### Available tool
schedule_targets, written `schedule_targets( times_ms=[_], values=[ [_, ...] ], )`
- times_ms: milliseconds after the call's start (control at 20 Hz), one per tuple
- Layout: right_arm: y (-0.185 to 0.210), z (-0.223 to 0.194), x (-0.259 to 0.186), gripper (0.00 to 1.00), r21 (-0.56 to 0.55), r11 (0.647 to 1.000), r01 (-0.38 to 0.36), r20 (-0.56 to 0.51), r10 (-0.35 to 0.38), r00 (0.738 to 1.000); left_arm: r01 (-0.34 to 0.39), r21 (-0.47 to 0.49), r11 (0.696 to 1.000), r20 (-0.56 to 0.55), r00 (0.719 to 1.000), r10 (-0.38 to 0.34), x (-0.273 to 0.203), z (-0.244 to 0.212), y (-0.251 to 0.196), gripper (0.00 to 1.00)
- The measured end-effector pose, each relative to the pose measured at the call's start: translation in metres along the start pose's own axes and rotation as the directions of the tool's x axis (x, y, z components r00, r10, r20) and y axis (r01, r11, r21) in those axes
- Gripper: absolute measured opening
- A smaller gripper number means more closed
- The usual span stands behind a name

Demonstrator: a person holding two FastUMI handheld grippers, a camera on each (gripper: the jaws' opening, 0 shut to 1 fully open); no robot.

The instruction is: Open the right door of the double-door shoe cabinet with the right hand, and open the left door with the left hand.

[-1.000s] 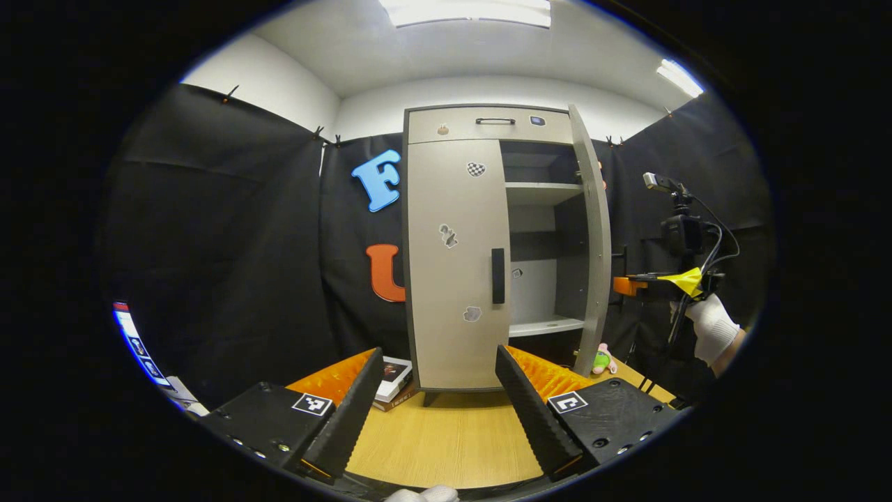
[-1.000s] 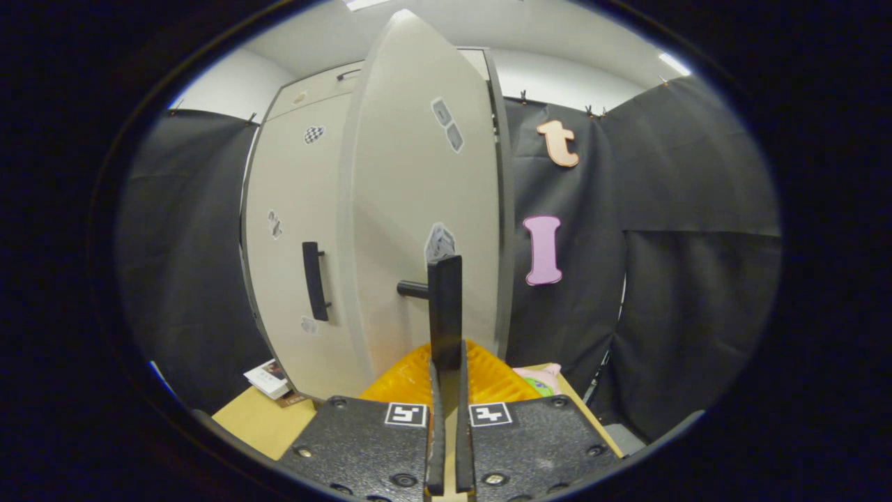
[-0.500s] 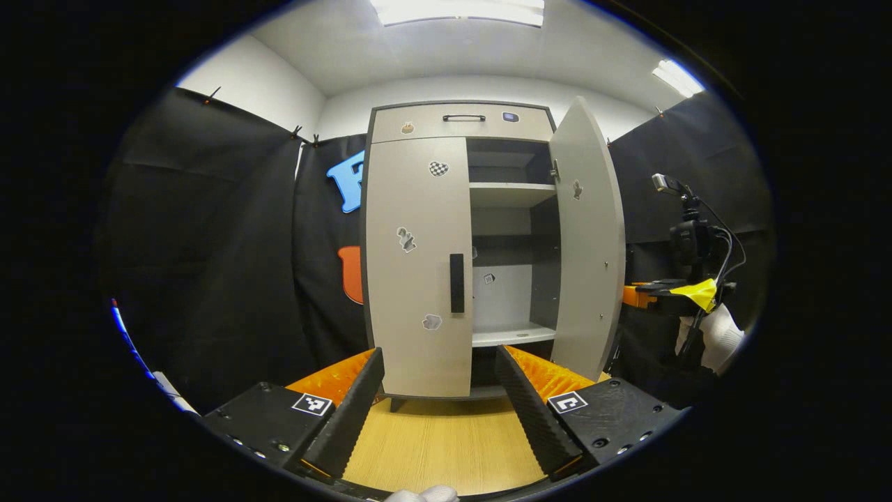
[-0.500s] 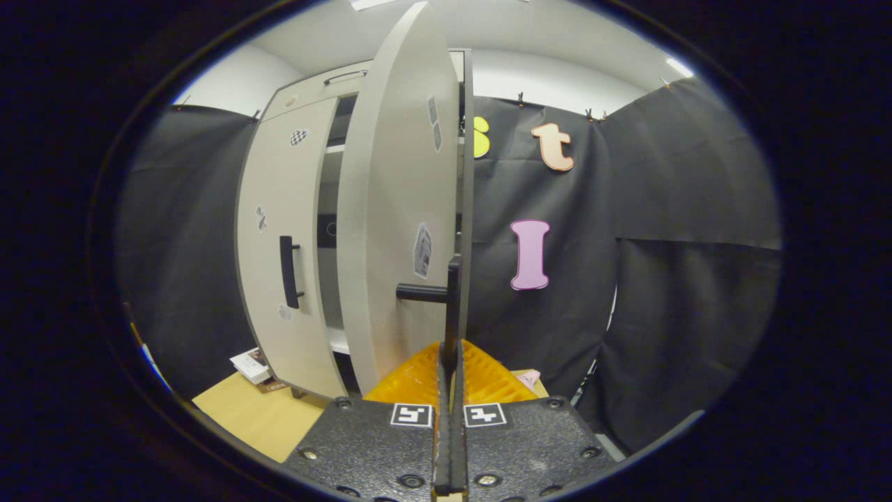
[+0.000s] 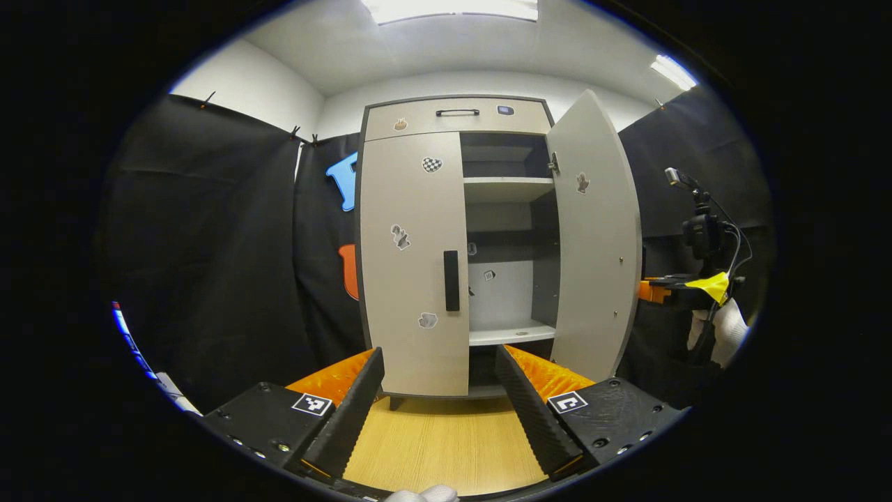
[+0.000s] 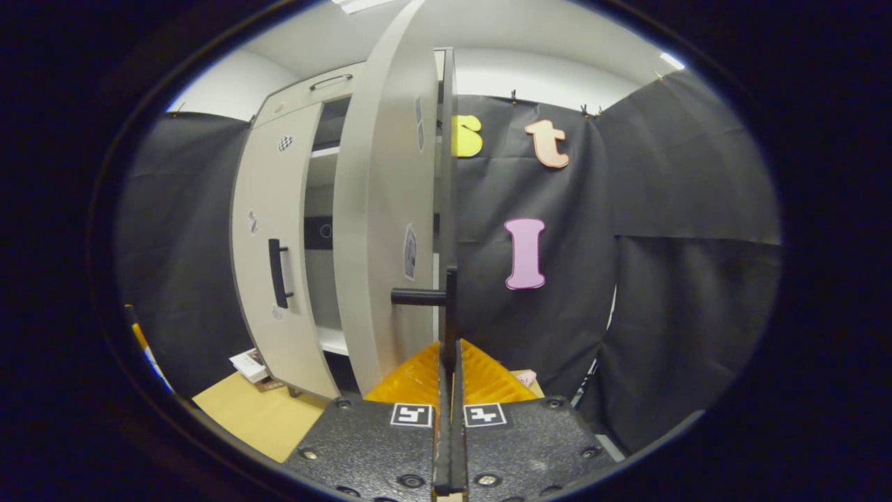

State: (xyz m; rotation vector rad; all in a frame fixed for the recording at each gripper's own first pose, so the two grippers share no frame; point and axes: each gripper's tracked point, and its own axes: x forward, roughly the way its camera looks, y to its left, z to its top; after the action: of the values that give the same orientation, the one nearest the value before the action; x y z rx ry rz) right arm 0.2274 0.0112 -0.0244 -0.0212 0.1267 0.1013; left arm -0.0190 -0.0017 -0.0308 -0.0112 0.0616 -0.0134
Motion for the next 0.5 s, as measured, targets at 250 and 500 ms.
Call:
schedule_targets(
  times_ms=[250, 500],
  values=[
    [-0.002, 0.002, -0.002, 0.04, 0.013, 1.0, 0.016, 0.002, -0.016, 1.0, -0.007, 0.003, 1.0, -0.002, 1.0, 0.007, 0.0, 0.0, 0.007, 0.96],
    [-0.016, 0.014, -0.028, 0.22, -0.008, 0.995, 0.1, 0.034, -0.1, 0.994, 0.002, 0.014, 1.0, 0.003, 1.0, -0.002, 0.002, 0.0, 0.015, 0.96]
  ],
)
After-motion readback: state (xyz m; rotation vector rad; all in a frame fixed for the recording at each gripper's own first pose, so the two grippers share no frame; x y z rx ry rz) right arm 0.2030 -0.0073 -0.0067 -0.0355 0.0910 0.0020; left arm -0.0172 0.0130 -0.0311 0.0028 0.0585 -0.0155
